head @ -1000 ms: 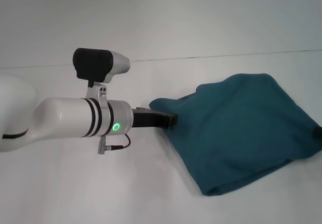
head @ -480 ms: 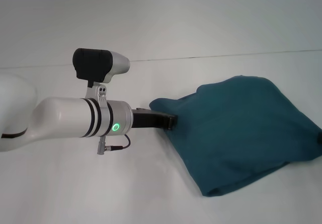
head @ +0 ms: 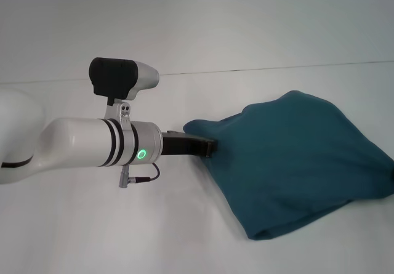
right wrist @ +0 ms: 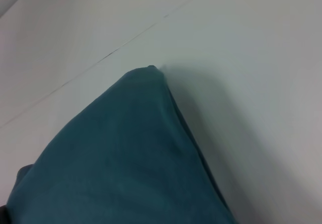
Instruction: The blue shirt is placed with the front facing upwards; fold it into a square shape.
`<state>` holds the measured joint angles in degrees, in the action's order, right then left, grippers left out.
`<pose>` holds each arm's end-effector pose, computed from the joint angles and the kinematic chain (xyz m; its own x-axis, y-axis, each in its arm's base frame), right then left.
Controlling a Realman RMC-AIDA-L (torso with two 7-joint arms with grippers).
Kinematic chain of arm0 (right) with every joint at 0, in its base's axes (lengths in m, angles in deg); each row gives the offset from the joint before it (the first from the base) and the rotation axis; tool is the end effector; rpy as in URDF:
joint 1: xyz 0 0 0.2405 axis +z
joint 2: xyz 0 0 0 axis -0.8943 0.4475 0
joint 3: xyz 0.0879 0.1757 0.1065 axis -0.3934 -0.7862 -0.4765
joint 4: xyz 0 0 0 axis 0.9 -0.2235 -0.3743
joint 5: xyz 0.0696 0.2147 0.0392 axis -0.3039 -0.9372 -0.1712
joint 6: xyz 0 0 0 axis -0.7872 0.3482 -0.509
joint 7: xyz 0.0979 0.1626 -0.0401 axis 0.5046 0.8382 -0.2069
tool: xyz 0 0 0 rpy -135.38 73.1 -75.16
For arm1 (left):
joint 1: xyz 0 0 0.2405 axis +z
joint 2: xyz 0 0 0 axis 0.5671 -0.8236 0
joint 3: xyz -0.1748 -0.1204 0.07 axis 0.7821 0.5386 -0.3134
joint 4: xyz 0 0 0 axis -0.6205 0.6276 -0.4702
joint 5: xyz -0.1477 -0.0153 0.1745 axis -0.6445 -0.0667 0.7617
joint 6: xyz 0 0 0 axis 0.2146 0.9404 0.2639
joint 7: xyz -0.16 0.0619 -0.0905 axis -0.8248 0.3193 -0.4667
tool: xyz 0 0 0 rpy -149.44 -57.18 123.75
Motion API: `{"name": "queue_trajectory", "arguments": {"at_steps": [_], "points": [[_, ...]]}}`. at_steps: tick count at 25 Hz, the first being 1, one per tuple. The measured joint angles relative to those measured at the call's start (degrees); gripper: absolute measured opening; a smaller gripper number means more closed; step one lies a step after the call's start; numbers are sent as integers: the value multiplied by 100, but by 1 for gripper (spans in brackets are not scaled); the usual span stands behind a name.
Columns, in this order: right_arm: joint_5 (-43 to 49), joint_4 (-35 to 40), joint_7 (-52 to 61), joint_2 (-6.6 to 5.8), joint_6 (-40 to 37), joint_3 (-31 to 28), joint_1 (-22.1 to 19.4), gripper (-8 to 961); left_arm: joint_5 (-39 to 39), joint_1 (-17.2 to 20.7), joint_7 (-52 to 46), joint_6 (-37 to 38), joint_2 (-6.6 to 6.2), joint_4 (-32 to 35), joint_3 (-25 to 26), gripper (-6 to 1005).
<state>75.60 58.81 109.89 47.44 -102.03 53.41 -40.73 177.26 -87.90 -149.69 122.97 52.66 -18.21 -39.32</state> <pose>0.3822 0.3396 0.0731 0.0619 -0.8064 -0.5881 -0.9932 0.0086 -0.1163 -0.1532 0.4318 -0.1576 0.6487 0.6681 0.3644 0.7586 -0.6058 -0.2399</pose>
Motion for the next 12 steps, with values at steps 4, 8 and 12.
{"name": "queue_trajectory", "arguments": {"at_steps": [4,8,12], "points": [[-63,35,-64,-37,-17,-31,19,13,0,0,0,34,-3,9,0,70],[-271,147,-336,-53,-173,-192,55,65,-19,68,1,104,-4,81,22,79],[-696,391,-483,-16,-326,-314,25,134,-40,208,-10,224,-4,233,43,89]]}}
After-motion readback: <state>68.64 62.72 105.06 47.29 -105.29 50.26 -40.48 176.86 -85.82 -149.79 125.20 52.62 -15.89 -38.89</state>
